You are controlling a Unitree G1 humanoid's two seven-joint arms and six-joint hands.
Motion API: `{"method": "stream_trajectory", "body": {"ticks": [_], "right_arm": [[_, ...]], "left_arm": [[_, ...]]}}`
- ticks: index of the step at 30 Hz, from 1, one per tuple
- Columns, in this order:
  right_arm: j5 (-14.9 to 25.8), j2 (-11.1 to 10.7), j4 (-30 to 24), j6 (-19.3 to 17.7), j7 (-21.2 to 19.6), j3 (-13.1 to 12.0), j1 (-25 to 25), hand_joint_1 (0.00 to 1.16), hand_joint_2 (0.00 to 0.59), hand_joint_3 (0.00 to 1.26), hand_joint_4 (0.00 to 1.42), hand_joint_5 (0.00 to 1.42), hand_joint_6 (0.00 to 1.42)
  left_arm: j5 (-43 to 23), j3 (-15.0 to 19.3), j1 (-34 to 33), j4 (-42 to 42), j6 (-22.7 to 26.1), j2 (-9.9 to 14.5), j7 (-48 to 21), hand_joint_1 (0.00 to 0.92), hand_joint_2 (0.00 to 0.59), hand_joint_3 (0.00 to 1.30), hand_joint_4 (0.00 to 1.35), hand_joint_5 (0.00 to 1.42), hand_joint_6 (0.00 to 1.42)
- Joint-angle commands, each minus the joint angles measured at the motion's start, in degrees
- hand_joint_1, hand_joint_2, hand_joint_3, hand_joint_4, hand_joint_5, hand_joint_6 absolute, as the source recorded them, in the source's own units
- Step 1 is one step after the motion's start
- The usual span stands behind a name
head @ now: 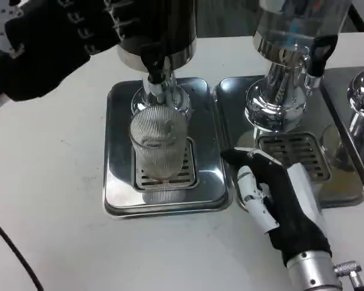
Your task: Grasp the cup under the faucet to collect the drink, then remove the cup.
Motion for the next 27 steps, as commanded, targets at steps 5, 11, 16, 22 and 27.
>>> {"method": "stream_trajectory", "body": {"ticks": [5,11,16,22,27], "right_arm": [[0.3,0.41,0.22,-0.63,-1.03,-0.36,0.65,0.09,0.555,0.41,0.35,0.32,0.32],[0.42,0.52,-0.04,-0.39,-0.91,-0.42,0.81,0.09,0.555,0.42,0.35,0.32,0.32],[0.39,0.51,-0.37,-0.26,-0.83,-0.56,1.15,0.09,0.555,0.42,0.35,0.32,0.32],[0.64,0.63,-0.48,-0.22,-0.61,-0.69,1.44,0.09,0.555,0.42,0.36,0.32,0.32],[0.8,0.71,-0.45,-0.25,-0.55,-0.81,1.56,0.09,0.555,0.42,0.36,0.32,0.33]], "left_arm": [[1.89,-0.9,-1.88,2.59,-0.52,-1.48,0.72,0.0,0.06,0.32,0.23,0.23,0.23],[4.58,-2.23,-1.87,4.31,-2.67,-3.24,1.03,0.0,0.059,0.32,0.23,0.23,0.23],[6.11,-2.86,-1.51,4.87,-4.35,-4.33,1.15,0.0,0.059,0.32,0.23,0.23,0.23],[8.35,-4.31,-0.59,3.75,-8.84,-5.09,1.52,0.0,0.059,0.32,0.23,0.23,0.23],[9.5,-5.27,-0.04,3.39,-11.78,-5.36,1.22,0.0,0.059,0.32,0.23,0.23,0.23]]}}
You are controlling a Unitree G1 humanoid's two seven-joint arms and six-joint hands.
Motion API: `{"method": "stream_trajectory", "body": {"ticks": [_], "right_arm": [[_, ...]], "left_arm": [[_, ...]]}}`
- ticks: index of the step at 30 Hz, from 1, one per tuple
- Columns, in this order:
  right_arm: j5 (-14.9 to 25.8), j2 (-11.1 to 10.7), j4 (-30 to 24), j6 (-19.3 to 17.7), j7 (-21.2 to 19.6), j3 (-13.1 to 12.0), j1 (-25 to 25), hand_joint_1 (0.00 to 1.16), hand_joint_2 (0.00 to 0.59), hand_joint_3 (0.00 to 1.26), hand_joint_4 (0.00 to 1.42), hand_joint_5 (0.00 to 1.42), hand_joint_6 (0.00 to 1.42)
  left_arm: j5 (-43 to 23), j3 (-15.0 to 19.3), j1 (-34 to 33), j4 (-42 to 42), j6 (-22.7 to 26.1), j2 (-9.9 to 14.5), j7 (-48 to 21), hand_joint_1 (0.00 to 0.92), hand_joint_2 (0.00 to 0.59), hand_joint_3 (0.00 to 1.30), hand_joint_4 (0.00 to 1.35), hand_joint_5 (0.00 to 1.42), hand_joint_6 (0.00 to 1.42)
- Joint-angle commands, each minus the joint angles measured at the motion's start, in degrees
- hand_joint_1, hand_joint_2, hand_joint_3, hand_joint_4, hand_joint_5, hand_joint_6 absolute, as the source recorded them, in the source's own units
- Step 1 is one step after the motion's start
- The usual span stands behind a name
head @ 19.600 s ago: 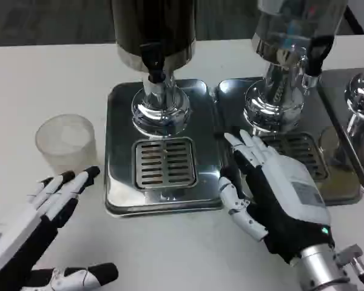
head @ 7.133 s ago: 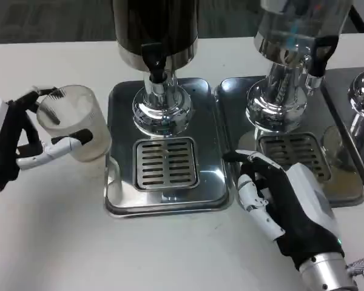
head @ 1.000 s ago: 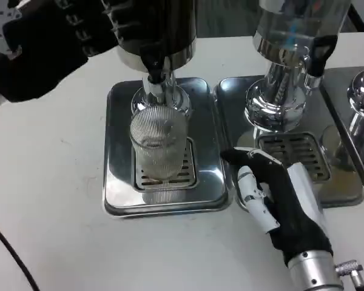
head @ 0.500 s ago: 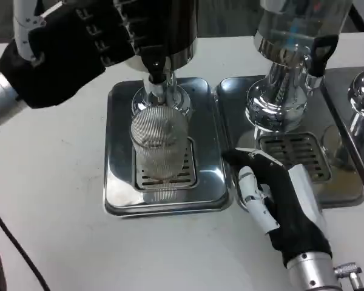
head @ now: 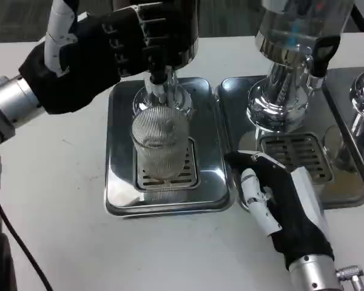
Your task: Grasp the cup under the faucet to collect the drink, then remove the cup.
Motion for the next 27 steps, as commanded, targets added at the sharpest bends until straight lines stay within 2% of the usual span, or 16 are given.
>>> {"method": "stream_trajectory", "body": {"ticks": [1,13,22,27], "right_arm": [[0.82,0.31,-0.4,-0.24,-0.1,-0.4,0.55,0.09,0.555,0.42,0.36,0.32,0.33],[1.15,0.07,-0.51,-0.16,0.21,-0.58,0.38,0.09,0.555,0.42,0.36,0.33,0.34],[1.61,-0.09,-0.38,0.01,0.65,-0.73,0.14,0.09,0.555,0.43,0.36,0.34,0.34],[1.74,-0.05,-0.29,0.03,0.85,-0.9,-0.05,0.09,0.555,0.43,0.36,0.34,0.34]], "left_arm": [[1.7,-1.58,0.9,-0.82,-2.39,-0.72,-0.49,0.0,0.059,0.32,0.23,0.23,0.23],[1.86,-2.06,2.67,-2.47,-7.45,-0.99,0.47,0.0,0.059,0.32,0.23,0.23,0.23],[1.89,-2.2,4.88,-5.83,-14.3,-1.07,1.36,0.0,0.058,0.32,0.23,0.23,0.24],[2.14,-2.77,5.59,-6.84,-16.58,-1.01,1.25,0.0,0.061,0.32,0.23,0.23,0.24]]}}
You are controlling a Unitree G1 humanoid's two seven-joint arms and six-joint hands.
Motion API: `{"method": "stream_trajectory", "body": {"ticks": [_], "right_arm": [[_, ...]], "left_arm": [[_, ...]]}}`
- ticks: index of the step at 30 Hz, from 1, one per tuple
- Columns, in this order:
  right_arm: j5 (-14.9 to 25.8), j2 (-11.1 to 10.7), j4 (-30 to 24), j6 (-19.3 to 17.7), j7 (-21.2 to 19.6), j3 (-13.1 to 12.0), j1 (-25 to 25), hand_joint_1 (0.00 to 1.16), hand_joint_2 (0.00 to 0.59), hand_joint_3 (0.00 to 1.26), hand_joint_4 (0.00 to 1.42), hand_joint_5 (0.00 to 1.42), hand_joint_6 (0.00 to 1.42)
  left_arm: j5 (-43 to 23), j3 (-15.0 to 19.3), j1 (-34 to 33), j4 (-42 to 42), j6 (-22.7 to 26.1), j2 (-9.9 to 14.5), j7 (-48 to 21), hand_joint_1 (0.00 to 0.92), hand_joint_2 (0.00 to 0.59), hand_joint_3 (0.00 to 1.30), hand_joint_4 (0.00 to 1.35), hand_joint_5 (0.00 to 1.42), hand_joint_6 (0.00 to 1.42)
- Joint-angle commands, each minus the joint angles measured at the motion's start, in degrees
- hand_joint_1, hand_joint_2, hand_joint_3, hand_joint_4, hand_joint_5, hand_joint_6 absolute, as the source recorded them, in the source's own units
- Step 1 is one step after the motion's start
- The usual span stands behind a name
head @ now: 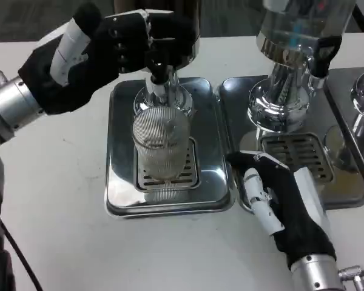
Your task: Grasp the cup under the faucet to collect the drink, then remove the cup.
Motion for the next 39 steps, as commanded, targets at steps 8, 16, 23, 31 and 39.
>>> {"method": "stream_trajectory", "body": {"ticks": [8,16,23,31,39], "right_arm": [[0.59,-0.07,-0.43,0.14,0.6,-0.56,-0.03,0.09,0.555,0.43,0.36,0.34,0.34],[0.63,-0.05,-0.86,0.27,1.02,-0.72,0.2,0.09,0.555,0.43,0.36,0.34,0.34],[0.84,-0.09,-1.13,0.28,1.31,-1.01,0.25,0.09,0.555,0.42,0.36,0.34,0.34],[1.02,-0.15,-1.33,0.49,1.54,-1.04,0.21,0.09,0.555,0.42,0.36,0.33,0.34],[1.22,-0.11,-1.59,0.7,1.92,-1.11,0.19,0.09,0.555,0.41,0.35,0.33,0.34]], "left_arm": [[1.04,-1.96,2.24,-2.31,-4.21,-0.34,-0.74,0.0,0.061,0.33,0.24,0.24,0.25],[1.17,-3.18,3.21,-3.15,-5.11,-0.06,-1.11,0.0,0.062,0.33,0.24,0.24,0.25],[1.41,-3.96,4.01,-3.93,-6.43,0.08,-1.3,0.0,0.062,0.33,0.25,0.24,0.25],[1.61,-4.76,4.82,-5.43,-7.85,0.27,-1.04,0.0,0.062,0.34,0.25,0.24,0.25],[2.12,-6.09,5.76,-6.73,-9.84,0.81,-0.02,0.0,0.062,0.34,0.25,0.25,0.26]]}}
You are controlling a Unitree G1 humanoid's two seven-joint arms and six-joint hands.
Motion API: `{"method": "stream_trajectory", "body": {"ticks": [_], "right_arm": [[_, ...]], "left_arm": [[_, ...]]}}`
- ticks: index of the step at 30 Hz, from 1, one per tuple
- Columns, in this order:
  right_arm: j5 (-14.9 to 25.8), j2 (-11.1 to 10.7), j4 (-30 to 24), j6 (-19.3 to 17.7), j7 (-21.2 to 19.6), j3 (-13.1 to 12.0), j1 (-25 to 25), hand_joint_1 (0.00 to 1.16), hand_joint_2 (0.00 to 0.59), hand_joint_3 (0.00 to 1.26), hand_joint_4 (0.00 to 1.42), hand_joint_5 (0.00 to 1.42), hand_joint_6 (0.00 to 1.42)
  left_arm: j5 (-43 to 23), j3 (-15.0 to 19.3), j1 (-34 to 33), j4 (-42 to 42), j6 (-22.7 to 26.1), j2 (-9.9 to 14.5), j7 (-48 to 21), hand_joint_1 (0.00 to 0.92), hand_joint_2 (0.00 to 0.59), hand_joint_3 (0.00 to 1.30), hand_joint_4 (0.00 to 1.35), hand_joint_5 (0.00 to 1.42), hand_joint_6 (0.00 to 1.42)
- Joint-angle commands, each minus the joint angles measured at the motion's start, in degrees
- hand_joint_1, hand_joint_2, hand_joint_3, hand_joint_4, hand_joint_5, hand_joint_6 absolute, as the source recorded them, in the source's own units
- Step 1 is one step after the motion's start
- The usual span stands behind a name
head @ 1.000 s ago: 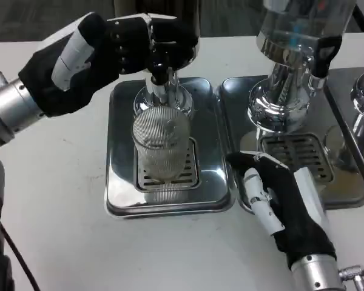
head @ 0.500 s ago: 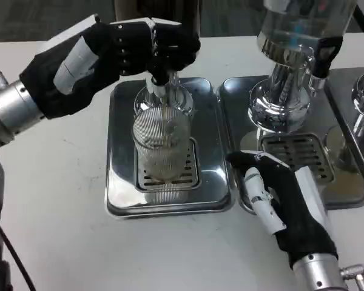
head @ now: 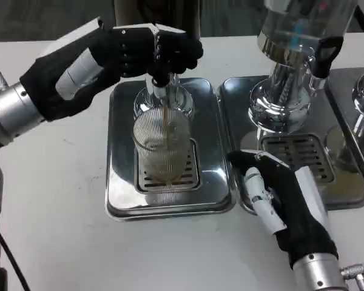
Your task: Grasp the cup under the faucet to collect the drink, then remove the cup.
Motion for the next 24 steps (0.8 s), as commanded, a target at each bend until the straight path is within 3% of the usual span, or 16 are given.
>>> {"method": "stream_trajectory", "body": {"ticks": [1,24], "right_arm": [[0.53,0.01,-1.05,0.67,0.5,-0.35,0.2,0.09,0.555,0.41,0.35,0.33,0.34],[3.05,0.23,-1.66,0.51,1.68,-1.11,0.03,0.14,0.541,0.35,0.31,0.32,0.32]], "left_arm": [[2.06,-1.93,1.95,-1.14,-1.51,0.02,-1.11,0.0,0.062,0.34,0.25,0.25,0.26],[3.64,-3.76,3.28,-1.38,-5.66,1.04,1.43,0.0,0.061,0.34,0.25,0.24,0.26]]}}
